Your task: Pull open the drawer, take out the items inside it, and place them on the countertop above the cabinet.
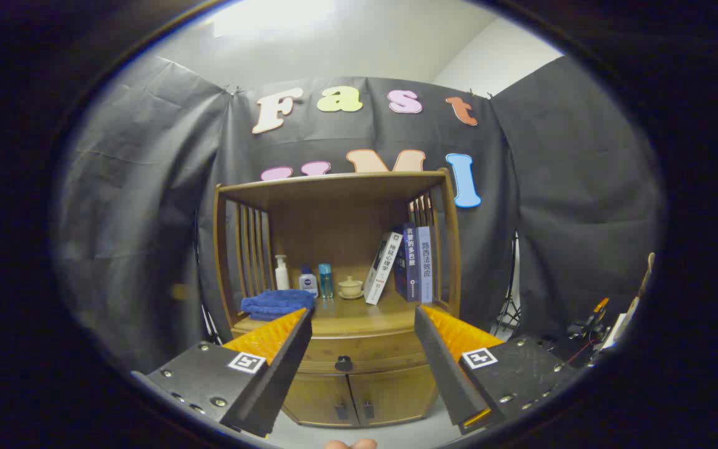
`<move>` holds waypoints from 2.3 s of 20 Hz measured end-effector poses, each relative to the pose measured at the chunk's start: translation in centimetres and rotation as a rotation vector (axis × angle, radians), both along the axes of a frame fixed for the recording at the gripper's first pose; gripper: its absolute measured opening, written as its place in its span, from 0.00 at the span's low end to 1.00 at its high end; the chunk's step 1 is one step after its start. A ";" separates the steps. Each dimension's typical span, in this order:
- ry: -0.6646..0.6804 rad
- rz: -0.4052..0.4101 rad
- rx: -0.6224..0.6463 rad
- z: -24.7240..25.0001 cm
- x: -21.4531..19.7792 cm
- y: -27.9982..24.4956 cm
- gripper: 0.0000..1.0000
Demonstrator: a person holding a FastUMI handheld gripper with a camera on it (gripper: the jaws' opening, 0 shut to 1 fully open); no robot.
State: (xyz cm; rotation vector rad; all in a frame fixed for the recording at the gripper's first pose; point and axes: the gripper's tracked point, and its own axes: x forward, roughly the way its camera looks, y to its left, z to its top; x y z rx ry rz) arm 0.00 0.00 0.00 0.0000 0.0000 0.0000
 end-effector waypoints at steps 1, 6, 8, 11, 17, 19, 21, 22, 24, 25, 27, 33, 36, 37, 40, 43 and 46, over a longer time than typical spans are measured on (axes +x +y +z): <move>0.004 0.001 0.001 -0.2 0.0 0.0 0.99; 0.023 0.012 -0.002 -0.9 0.1 0.5 0.99; 0.016 0.008 -0.007 -0.8 0.1 0.5 0.99; 0.006 -0.005 -0.022 -1.0 0.1 0.2 0.99; 0.004 -0.041 -0.080 -2.9 1.1 -0.5 0.99; 0.025 -0.053 -0.096 -4.4 2.0 -0.7 0.99; 0.048 -0.058 -0.085 -6.1 3.2 -0.9 0.99; 0.056 -0.060 -0.076 -6.8 3.9 -0.9 0.99; 0.074 -0.071 -0.065 -8.6 5.5 -1.4 0.99; 0.090 -0.079 -0.066 -9.8 6.2 -1.6 0.99; 0.122 -0.075 -0.074 -12.0 7.9 -1.6 0.99; 0.210 0.002 -0.036 -19.0 13.4 0.7 0.99; 0.243 0.044 -0.038 -21.7 15.7 2.1 0.94; 0.251 0.055 -0.032 -22.5 16.6 2.5 0.92; 0.275 0.063 -0.030 -24.6 18.4 3.2 0.86; 0.289 0.083 -0.031 -25.9 19.6 3.9 0.73; 0.293 0.085 -0.057 -26.3 20.4 4.1 0.58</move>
